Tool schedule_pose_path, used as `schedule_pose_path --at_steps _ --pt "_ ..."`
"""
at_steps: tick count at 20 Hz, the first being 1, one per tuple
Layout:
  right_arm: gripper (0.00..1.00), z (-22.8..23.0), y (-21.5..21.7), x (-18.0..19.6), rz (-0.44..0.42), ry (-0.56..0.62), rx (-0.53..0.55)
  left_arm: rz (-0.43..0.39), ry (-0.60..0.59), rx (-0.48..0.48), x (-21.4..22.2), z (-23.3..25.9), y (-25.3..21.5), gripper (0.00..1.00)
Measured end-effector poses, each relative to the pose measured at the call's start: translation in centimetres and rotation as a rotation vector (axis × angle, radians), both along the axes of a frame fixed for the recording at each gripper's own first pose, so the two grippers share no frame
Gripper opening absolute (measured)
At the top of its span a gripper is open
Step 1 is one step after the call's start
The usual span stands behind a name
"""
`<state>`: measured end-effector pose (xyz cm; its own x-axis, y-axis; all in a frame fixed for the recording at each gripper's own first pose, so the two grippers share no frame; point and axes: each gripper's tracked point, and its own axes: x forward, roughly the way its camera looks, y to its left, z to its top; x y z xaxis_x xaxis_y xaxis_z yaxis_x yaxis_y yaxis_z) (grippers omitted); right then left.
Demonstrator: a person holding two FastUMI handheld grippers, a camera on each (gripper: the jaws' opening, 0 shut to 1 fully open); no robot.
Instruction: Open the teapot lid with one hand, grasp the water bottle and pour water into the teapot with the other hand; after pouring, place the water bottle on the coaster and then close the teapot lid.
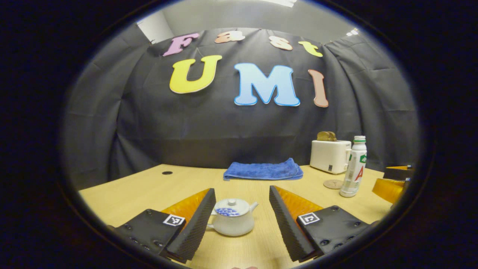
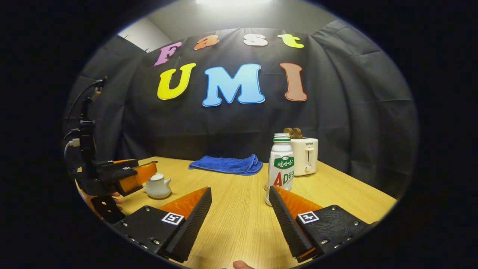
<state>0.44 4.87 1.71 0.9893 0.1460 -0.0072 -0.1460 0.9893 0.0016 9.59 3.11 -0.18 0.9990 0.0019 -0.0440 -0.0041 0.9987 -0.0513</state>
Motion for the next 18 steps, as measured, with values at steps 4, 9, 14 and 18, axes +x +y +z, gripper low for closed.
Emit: schedule_pose_path --at_steps 4,9,14,18 --pt "0.95 0.1 0.0 0.0 0.005 0.002 -0.007 0.022 0.04 0.014 2.5 -1.1 1.2 0.99" --pt "0.95 -0.4 -0.2 0.4 0.003 0.024 0.0 0.011 0.058 0.043 3.9 -1.8 1.1 0.99" --pt "0.95 -0.3 -0.2 0.6 0.009 0.03 0.014 0.011 0.064 0.071 4.5 -1.8 1.1 0.68" --pt "0.95 0.0 -0.5 0.6 0.011 0.03 0.037 0.007 0.114 0.092 5.0 -2.5 1.3 0.24"
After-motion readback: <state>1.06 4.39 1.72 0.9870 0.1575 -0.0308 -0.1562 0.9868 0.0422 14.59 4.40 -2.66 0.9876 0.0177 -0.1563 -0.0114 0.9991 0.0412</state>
